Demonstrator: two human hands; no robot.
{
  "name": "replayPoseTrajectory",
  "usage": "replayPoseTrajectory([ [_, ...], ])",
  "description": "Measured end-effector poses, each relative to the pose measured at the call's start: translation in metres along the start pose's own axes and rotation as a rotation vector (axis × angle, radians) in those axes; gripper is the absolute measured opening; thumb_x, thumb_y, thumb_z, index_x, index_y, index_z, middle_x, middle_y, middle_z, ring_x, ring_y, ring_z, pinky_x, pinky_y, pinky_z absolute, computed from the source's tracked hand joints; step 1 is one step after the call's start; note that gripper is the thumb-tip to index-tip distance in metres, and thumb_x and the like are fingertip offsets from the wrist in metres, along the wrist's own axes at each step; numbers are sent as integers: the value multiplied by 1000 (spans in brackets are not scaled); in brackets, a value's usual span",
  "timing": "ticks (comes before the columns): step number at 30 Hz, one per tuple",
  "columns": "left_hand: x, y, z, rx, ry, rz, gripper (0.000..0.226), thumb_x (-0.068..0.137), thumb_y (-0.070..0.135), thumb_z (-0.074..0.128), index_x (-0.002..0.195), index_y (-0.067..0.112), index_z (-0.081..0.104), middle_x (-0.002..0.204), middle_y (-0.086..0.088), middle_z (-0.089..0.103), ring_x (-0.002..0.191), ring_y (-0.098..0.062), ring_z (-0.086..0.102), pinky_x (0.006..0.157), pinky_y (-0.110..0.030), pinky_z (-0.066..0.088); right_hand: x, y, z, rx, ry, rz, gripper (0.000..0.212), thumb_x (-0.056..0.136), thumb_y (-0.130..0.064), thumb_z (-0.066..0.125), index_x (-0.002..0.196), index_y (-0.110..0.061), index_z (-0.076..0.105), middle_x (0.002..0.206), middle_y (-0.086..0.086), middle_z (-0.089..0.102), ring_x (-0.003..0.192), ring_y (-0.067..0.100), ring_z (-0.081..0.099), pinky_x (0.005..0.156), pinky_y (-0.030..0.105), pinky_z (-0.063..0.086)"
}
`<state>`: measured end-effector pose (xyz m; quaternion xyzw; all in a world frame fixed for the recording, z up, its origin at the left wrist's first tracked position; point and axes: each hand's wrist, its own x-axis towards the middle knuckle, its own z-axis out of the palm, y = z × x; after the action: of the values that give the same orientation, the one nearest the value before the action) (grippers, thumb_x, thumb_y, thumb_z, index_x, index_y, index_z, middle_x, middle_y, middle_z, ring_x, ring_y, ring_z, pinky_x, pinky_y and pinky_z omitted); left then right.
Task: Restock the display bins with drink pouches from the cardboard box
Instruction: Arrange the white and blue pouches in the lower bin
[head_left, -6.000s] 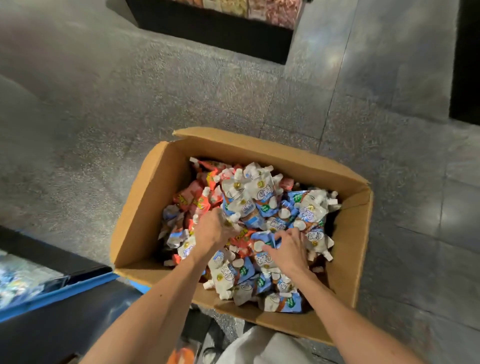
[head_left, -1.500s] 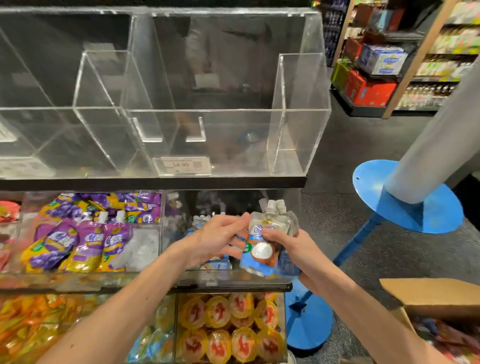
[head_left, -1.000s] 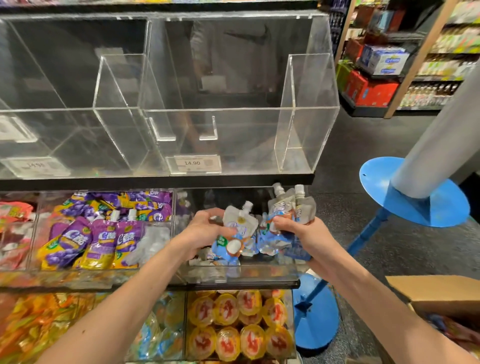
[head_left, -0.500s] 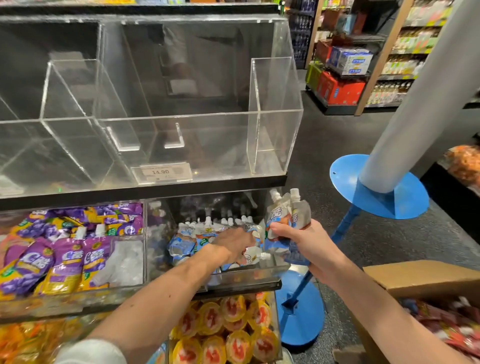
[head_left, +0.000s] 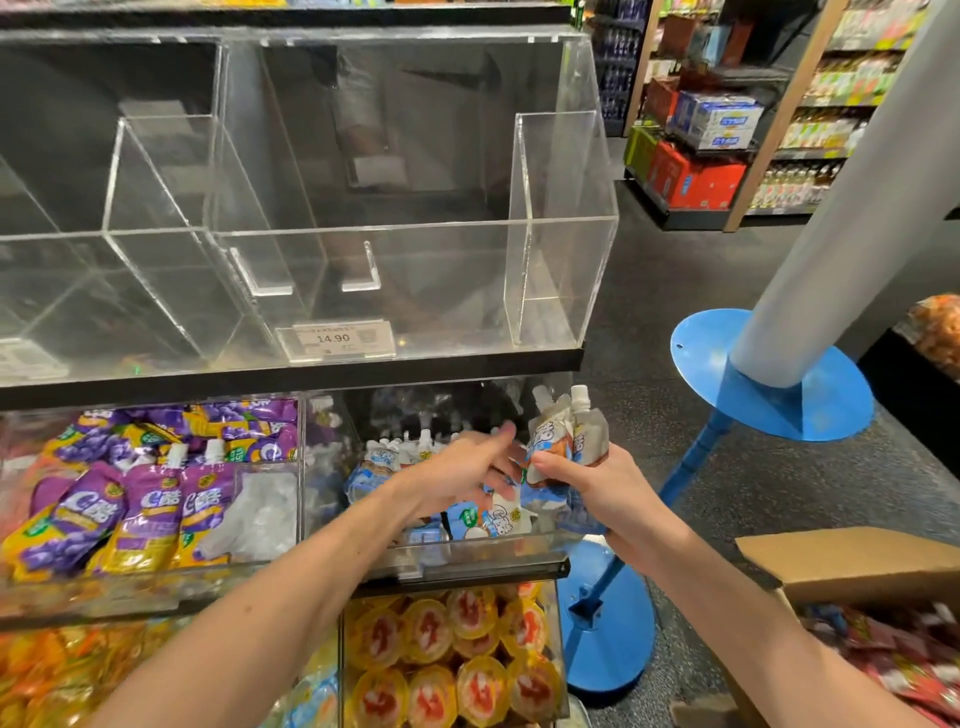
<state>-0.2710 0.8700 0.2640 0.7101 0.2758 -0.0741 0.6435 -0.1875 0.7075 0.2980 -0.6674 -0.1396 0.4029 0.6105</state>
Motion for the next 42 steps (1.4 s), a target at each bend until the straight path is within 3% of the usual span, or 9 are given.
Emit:
replayPoseTrajectory([
  [3,-13,4,-4,-233,-160,-56,47,98,46,54,130,13,60,113,1,70,93,-10,66,77,-30,56,4,4,7,-24,36,-29,31,81,-26,80,107,-14,69,94,4,78,91,20,74,91,49,57],
  [7,-16,-9,-5,-269,23,-72,56,87,24,75,133,11,46,126,-9,62,115,-21,62,96,-37,54,4,3,9,-59,15,-43,30,80,-39,77,102,-20,71,93,0,78,93,21,74,91,49,57],
  [13,-6,-24,-25,447,169,111,31,79,25,83,99,22,60,84,6,60,69,-7,55,59,-16,40,1,1,2,-192,96,-191,15,86,-37,73,94,-27,65,94,0,72,96,18,68,85,37,55],
  [19,25,-38,-2,1176,-49,42,21,83,19,78,93,27,61,96,1,58,83,-21,54,68,-34,47,6,2,4,-166,82,-109,26,89,-32,72,94,-7,68,86,15,68,85,28,68,87,58,55],
  [25,30,-39,3,1289,-108,17,27,82,26,80,95,11,61,101,-7,56,85,-25,52,71,-36,47,7,7,4,-158,60,-94,4,90,-25,72,90,-22,70,92,11,75,94,29,72,90,52,57],
  [29,28,-39,-6,1227,-99,-25,20,88,23,74,81,15,57,79,-2,50,70,-23,47,58,-31,39,7,10,5,-118,50,-94,11,89,-23,73,96,-25,65,94,4,74,95,24,72,86,44,59],
  [32,15,-34,-12,1081,-100,-79,25,93,31,68,114,17,68,106,-2,64,92,-22,59,82,-33,50,7,14,6,-75,52,-72,23,88,-20,74,106,-19,59,101,8,72,90,25,74,83,45,60],
  [38,-48,-24,-12,93,107,118,34,85,8,75,115,20,65,110,-2,70,97,-16,70,79,-27,58,9,22,21,-19,75,19,25,89,-19,73,110,-13,60,99,10,74,86,23,74,75,40,62],
  [42,-94,-25,-6,-39,60,210,62,74,11,86,124,30,57,126,5,62,100,-16,70,81,-32,58,18,25,42,-27,59,67,21,93,-23,69,103,-5,66,79,9,75,68,19,74,60,32,60],
])
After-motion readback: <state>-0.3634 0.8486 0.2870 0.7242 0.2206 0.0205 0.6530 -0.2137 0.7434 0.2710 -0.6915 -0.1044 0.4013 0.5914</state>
